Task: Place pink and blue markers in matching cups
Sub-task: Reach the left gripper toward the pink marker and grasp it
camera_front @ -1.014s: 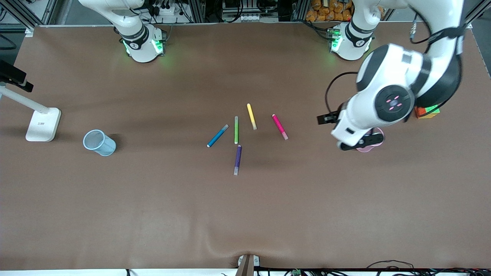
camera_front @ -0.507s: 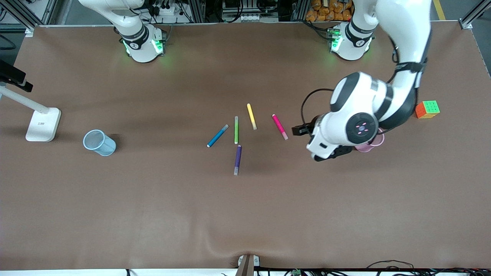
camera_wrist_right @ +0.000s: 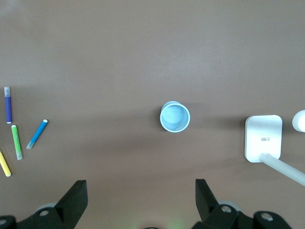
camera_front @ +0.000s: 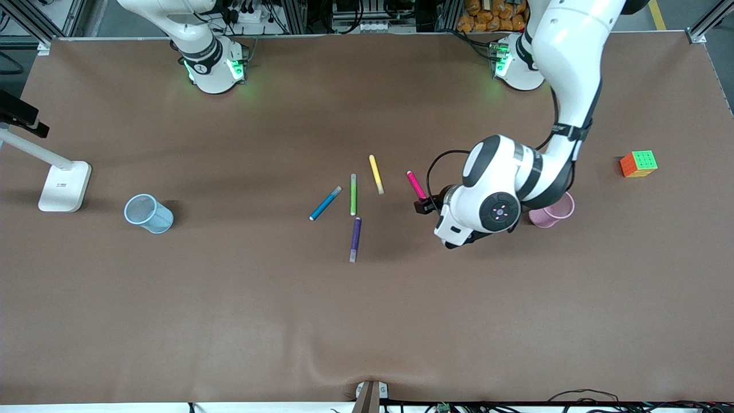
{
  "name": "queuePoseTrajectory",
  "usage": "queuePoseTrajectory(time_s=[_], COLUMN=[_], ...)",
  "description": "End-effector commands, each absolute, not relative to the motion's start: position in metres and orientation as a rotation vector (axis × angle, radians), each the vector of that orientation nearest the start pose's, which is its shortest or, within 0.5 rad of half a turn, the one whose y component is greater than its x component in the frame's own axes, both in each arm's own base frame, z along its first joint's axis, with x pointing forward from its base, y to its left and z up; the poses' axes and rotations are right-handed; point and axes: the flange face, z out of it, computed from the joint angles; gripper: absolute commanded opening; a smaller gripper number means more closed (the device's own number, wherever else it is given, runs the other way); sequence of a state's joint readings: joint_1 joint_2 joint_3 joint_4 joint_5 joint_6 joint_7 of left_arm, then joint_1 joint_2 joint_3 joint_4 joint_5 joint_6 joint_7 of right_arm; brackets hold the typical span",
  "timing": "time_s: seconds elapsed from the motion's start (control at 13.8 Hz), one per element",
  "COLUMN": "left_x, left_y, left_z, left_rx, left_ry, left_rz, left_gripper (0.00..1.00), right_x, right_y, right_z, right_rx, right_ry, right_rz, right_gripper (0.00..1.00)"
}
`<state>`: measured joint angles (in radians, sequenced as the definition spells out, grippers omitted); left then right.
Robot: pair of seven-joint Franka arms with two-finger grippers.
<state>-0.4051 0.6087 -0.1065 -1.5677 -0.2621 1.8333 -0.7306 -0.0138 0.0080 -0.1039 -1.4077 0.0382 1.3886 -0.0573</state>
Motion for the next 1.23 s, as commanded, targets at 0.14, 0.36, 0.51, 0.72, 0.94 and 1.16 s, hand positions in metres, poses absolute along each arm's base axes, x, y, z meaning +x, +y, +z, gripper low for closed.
queuePoseTrajectory(time_s=[0.14,0.36,0.51,0.72,0.94,1.16], left_x=[0.553,0.551,0.546,0.538,0.525,0.515], left_y=[-0.359,-0.356,-0.360,-0.365,-0.356,-0.350], left_z=[0.236,0.209,0.200,0.182,0.166,0.158], left_rx=[-3.033,-3.041,-3.054,-3.044,-3.003,-2.974], left_ry=[-0.640,-0.692,-0.706,-0.746,-0.759,-0.761], left_rz=[0.706,0.707,0.702,0.753,0.804,0.831], left_gripper=[1.00,1.00,1.00,1.00,1.00,1.00], right_x=[0.533,0.532,0.532,0.532,0.532,0.532], right_y=[-0.062,-0.064,-0.064,-0.064,-0.064,-0.064], right_z=[0.681,0.681,0.680,0.681,0.681,0.680], right_rx=[-3.090,-3.091,-3.091,-3.089,-3.089,-3.089], right_ry=[0.089,0.096,0.099,0.098,0.098,0.096], right_rz=[0.040,0.040,0.043,0.042,0.042,0.045], right_gripper=[1.00,1.00,1.00,1.00,1.00,1.00])
